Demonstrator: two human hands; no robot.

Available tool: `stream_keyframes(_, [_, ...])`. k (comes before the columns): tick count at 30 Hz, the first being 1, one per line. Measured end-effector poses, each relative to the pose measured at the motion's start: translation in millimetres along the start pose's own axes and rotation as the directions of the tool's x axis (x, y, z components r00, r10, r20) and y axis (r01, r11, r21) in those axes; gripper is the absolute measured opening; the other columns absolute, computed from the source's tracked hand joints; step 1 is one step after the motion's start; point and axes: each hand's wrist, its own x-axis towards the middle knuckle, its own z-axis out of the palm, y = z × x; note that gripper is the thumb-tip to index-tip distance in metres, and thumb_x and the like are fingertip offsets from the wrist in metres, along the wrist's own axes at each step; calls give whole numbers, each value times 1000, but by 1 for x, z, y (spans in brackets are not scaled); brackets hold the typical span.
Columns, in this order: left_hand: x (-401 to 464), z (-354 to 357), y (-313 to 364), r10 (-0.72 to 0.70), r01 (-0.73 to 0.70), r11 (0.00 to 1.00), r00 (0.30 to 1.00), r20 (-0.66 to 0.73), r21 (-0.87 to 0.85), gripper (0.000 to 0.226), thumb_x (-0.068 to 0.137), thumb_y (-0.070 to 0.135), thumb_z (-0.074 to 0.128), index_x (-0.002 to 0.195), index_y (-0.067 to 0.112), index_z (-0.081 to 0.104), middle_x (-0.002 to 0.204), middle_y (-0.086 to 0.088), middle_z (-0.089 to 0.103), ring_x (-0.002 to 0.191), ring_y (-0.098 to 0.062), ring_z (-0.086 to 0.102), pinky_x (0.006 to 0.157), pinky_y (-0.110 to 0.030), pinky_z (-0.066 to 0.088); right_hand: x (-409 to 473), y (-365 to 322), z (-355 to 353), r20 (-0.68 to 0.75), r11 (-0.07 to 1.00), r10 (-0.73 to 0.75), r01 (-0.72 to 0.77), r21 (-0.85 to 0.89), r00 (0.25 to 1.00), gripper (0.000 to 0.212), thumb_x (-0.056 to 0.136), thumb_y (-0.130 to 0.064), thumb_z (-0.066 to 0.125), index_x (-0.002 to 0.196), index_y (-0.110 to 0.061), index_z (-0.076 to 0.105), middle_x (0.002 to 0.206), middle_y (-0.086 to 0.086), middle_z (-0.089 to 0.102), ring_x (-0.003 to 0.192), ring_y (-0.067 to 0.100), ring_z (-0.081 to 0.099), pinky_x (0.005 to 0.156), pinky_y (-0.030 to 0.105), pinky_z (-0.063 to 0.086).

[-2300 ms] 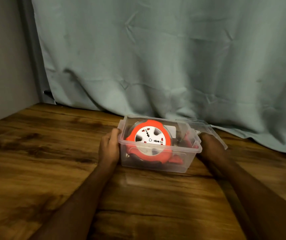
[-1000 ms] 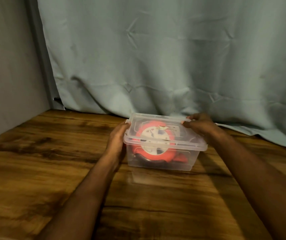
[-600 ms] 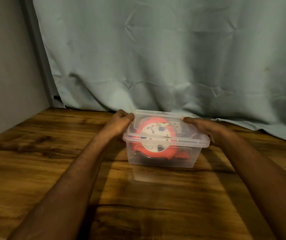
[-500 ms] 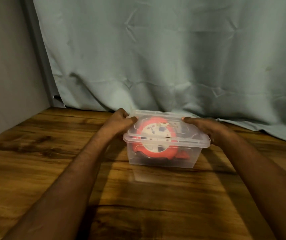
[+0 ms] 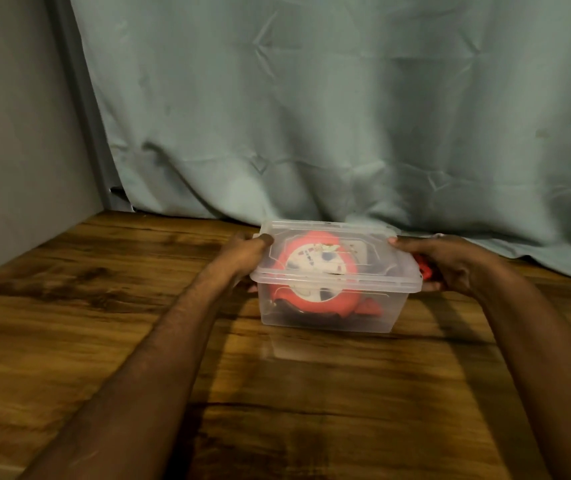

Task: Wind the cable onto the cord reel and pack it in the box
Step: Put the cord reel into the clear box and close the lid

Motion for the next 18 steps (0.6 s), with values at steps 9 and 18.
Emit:
stream_keyframes(9, [7, -4, 2, 62, -18, 950, 989, -131, 311, 55, 90, 52, 60, 121, 6, 64, 121, -16, 69, 98, -33, 68, 89, -39, 56, -14, -19, 36, -403, 630, -445, -40, -775, 800, 32, 86, -34, 72, 110, -13, 69, 117, 14, 70, 108, 35, 67, 83, 38, 52])
stream_keyframes(18, [2, 4, 8, 414, -145, 774, 852, -321, 616, 33, 82, 38, 72, 92, 6, 68, 105, -20, 72, 98, -39, 67, 69, -31, 42, -28, -9, 56, -378, 424, -660, -93, -901, 649, 15, 94, -17, 61, 104, -13, 70, 103, 12, 72, 96, 32, 70, 67, 31, 40])
